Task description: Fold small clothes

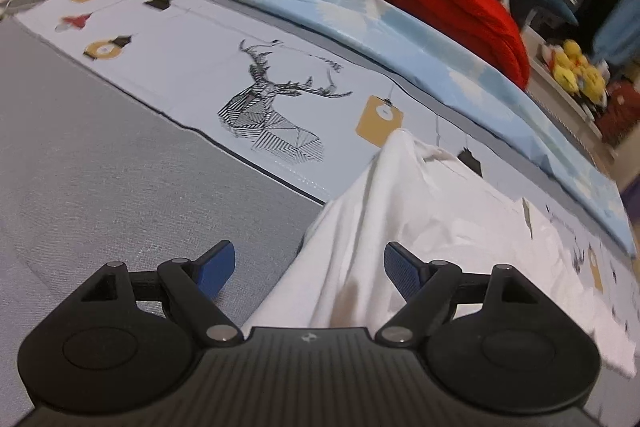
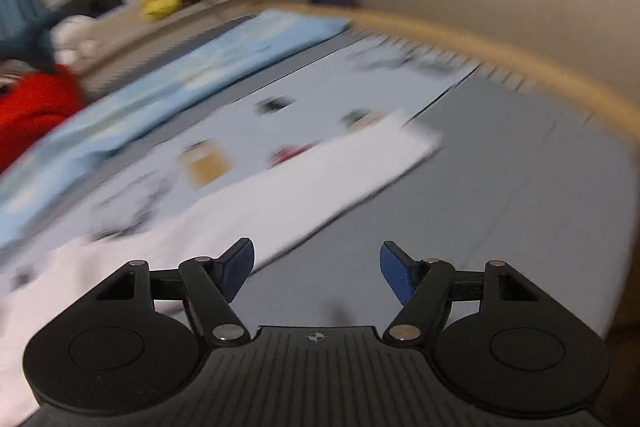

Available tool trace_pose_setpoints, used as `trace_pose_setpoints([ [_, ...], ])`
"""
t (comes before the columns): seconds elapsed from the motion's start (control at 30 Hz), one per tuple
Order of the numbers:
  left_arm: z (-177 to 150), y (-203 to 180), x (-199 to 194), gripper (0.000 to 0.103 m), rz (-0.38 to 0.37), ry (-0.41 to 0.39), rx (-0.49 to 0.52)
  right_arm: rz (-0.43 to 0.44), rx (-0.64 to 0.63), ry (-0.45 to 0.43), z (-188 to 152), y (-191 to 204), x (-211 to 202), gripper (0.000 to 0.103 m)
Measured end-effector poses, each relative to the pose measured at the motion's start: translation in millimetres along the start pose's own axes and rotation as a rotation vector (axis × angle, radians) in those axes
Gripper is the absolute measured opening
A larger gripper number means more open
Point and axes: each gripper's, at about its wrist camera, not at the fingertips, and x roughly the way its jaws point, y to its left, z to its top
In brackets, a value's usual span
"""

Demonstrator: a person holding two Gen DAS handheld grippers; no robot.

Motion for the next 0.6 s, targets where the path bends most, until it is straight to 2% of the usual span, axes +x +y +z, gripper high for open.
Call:
trace_pose_setpoints([
  [0.1,-8,1,-19,0.086,0.011,-0.004,0.087,0.158,0.046,0.051,-50,26,-11,0.074],
  [0.2,-19,7,-48,0.087,0.015,-0.008,0.159,0.270,-0.072,0.154,-66,56,-4,0.073],
  [0.23,-25,10,-56,0.087,0.005,-0.001,0.171,0.288,-0.120,0.145,-66,64,-4,0.074],
  [0.27,-32,13,-64,0.087,-0.011,0.020,0.184,0.269,-0.155,0.111,-66,71,-5,0.074],
  [0.37,-58,20,-76,0.087,-0.054,0.122,0.235,0.264,-0.183,0.069,-61,83,-7,0.074],
  [0.5,-95,10,-74,0.087,-0.049,0.222,0.343,0.318,-0.153,0.105,-70,100,-10,0.074],
  [0.6,-112,-6,-62,0.085,-0.064,0.281,0.449,0.334,-0.188,0.135,-85,116,-14,0.074],
])
